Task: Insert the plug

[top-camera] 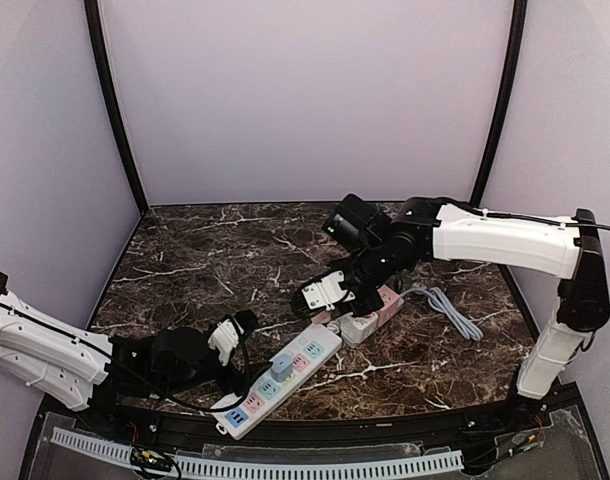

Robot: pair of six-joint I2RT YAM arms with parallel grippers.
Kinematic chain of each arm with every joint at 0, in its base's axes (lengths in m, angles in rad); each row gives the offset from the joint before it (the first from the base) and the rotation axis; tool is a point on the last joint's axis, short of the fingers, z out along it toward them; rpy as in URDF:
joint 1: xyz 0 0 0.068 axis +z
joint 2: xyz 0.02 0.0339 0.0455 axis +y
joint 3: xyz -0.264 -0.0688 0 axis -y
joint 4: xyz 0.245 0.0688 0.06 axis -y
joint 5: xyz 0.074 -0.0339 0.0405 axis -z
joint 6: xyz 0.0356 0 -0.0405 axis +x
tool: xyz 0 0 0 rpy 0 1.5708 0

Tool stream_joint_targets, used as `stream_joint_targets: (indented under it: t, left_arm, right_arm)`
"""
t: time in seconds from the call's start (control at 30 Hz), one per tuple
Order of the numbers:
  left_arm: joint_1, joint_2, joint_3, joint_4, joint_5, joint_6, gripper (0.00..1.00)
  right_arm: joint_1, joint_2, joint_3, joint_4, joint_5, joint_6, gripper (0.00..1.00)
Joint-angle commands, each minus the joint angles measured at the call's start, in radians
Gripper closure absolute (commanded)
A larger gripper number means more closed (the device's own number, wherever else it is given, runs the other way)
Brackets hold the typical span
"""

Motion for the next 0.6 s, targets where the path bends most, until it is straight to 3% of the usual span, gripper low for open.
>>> stream_joint_targets:
  t: [0.0, 0.1, 0.23, 0.57]
  left_arm:
    - [-0.003, -0.022, -0.018, -0.029, -0.105, -0.044, 0.19]
    - [-0.003, -0.070, -0.015, -0.075, -0.192, -0.068, 0.17]
    - [-0.002, -0.162, -0.028, -0.137, -0.291, -0.113, 0.02]
    - [0.021, -0.282, -0.088, -0.200, -0.410, -0.192, 0.01]
  right_arm:
    - [0.004, 0.066, 0.071, -0.064, -0.015, -0.124, 1.00]
    - [0.004, 0.114, 0.121, -0.096, -0.008, -0.144, 1.00]
    - [0.006, 0.193, 0.215, -0.177, -0.049, -0.156, 1.00]
    - [0.035, 0.262, 0.234, -0.225, -0.020, -0.192, 1.00]
